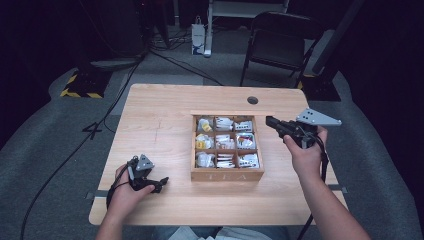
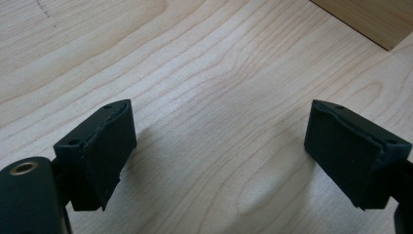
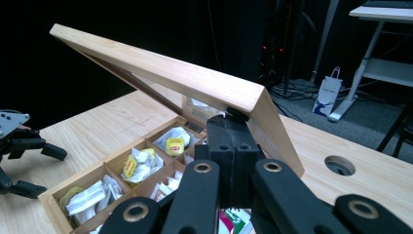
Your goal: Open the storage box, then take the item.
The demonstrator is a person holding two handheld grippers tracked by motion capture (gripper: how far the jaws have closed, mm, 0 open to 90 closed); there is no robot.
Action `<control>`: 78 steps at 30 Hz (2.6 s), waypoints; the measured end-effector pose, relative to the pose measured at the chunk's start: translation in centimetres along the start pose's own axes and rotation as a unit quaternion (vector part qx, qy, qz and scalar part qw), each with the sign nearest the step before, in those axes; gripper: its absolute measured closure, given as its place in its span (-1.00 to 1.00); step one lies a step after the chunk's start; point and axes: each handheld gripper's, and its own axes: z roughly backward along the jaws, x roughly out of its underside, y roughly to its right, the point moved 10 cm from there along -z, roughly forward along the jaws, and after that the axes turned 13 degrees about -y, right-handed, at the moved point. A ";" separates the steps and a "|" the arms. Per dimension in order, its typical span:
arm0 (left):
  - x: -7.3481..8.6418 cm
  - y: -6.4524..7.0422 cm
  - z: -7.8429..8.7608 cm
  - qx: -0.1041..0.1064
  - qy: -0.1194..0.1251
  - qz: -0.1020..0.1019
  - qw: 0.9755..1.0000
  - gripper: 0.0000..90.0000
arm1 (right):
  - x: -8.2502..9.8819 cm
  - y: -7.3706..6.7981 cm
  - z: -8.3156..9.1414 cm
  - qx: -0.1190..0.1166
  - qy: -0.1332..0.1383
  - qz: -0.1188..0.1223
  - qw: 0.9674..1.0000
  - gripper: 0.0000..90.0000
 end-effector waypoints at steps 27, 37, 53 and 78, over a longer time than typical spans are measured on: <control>-2.1 -0.1 2.4 0.035 0.017 -0.017 0.999 -0.47 | -0.9 0.2 -0.4 0.001 -0.021 0.006 1.000 1.00; -4.3 1.6 4.3 0.060 0.048 -0.037 0.996 -0.43 | -0.8 0.2 -0.3 -0.005 -0.021 0.005 1.000 1.00; -8.7 3.9 7.7 0.118 0.133 -0.075 0.981 -0.39 | -0.9 0.3 -0.1 -0.007 -0.024 0.006 1.000 1.00; -13.7 8.5 7.0 0.163 0.167 -0.107 0.967 -0.09 | -0.9 0.3 -0.1 -0.013 -0.026 0.002 1.000 1.00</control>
